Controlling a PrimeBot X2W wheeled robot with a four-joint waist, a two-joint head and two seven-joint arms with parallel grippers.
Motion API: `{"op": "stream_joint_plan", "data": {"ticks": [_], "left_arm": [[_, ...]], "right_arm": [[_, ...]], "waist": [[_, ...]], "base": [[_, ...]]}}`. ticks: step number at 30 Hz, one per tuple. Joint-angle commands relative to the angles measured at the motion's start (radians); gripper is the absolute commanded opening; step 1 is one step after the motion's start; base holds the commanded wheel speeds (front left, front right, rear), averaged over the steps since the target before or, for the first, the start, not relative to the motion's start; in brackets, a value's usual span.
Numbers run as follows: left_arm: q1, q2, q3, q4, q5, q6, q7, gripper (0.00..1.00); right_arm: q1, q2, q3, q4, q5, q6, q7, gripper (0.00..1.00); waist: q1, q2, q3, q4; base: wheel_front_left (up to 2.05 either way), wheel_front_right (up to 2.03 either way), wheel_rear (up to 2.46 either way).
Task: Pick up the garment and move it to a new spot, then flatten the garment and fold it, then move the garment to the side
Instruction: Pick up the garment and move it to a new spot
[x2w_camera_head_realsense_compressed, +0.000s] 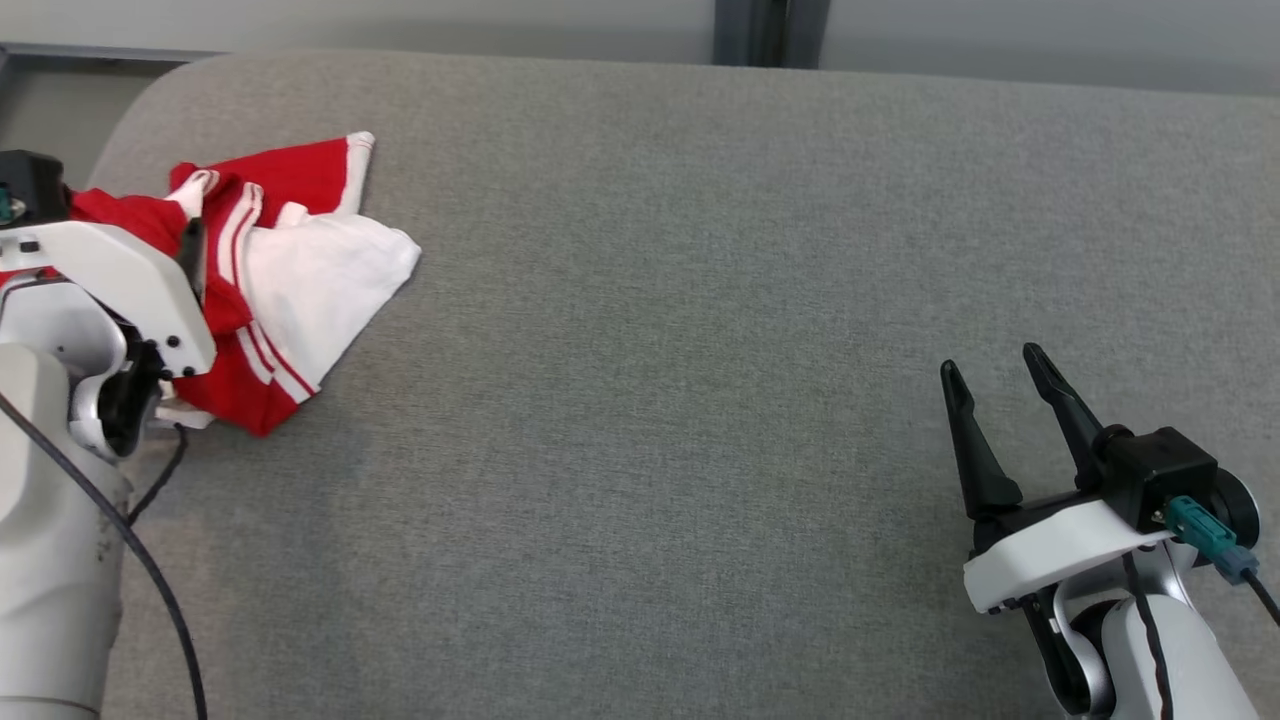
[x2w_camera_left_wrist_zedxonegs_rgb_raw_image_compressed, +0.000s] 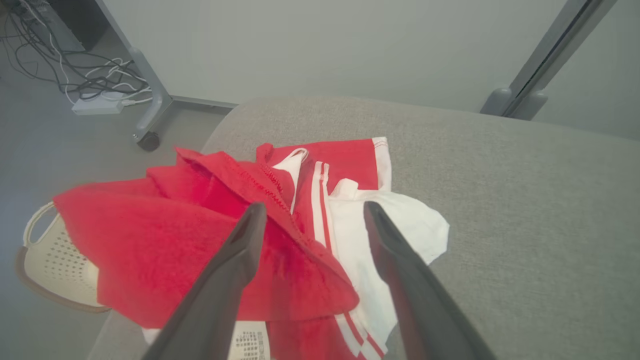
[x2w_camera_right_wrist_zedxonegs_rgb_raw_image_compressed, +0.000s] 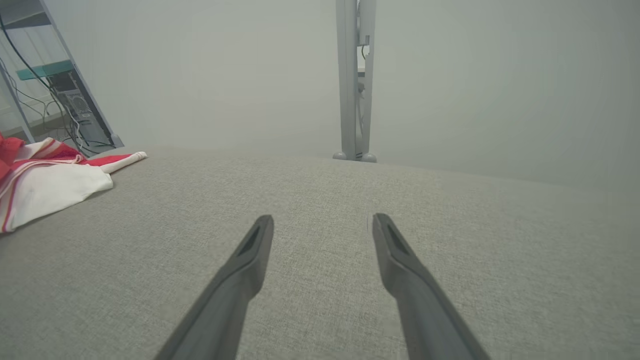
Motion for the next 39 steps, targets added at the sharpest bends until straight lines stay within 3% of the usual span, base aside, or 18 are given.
{"op": "stream_joint_plan", "data": {"ticks": [1, 9, 10, 11, 12, 19, 27, 33, 39], "left_arm": [[-0.029, 0.015, 0.015, 0.035, -0.012, 0.006, 0.005, 1.0], [-0.093, 0.065, 0.044, 0.215, -0.035, 0.015, 0.03, 1.0], [-0.1, 0.07, 0.044, 0.229, -0.033, 0.017, 0.022, 0.84], [-0.108, 0.071, 0.049, 0.24, -0.037, 0.018, 0.014, 0.28], [-0.113, 0.073, 0.049, 0.249, -0.038, 0.023, 0.006, 0.0], [-0.156, 0.118, 0.032, 0.279, 0.001, 0.04, -0.088, 0.0], [-0.224, 0.15, 0.002, 0.207, 0.052, 0.06, -0.241, 0.0], [-0.228, 0.138, -0.034, 0.076, 0.084, 0.058, -0.327, 0.0], [-0.137, 0.083, -0.094, -0.111, 0.092, 0.039, -0.322, 0.0]], "right_arm": [[-0.016, -0.007, 0.0, -0.003, -0.004, 0.0, -0.004, 1.0], [-0.038, -0.012, 0.005, 0.0, 0.004, 0.0, -0.013, 1.0], [-0.039, -0.012, 0.005, 0.0, 0.004, 0.0, -0.013, 1.0], [-0.041, -0.012, 0.003, -0.001, 0.004, 0.0, -0.012, 1.0], [-0.041, -0.012, 0.001, -0.002, 0.003, 0.0, -0.013, 1.0], [-0.034, -0.013, -0.013, -0.005, 0.003, 0.0, -0.014, 1.0], [-0.012, -0.012, -0.035, -0.01, -0.003, 0.0, -0.018, 1.0], [0.003, -0.009, -0.051, -0.013, -0.003, 0.0, -0.023, 1.0], [0.02, -0.007, -0.067, -0.023, 0.0, 0.0, -0.023, 1.0]], "waist": [[0.0, 0.0, 0.045, -0.04], [0.0, 0.0, 0.081, -0.069], [0.0, 0.0, 0.082, -0.071], [0.0, 0.0, 0.083, -0.073], [0.0, 0.0, 0.084, -0.073], [0.0, 0.0, 0.069, -0.069], [0.0, 0.0, 0.023, -0.047], [0.0, 0.0, -0.034, -0.044], [0.0, 0.0, -0.08, -0.063]], "base": [[0.0, 0.0, 0.0], [0.0, 0.0, 0.0], [0.0, 0.0, 0.0], [0.0, 0.0, 0.0], [0.0, 0.0, 0.0], [0.0, 0.0, 0.0], [0.0, 0.0, 0.0], [0.0, 0.0, 0.0], [0.0, 0.0, 0.0]]}}
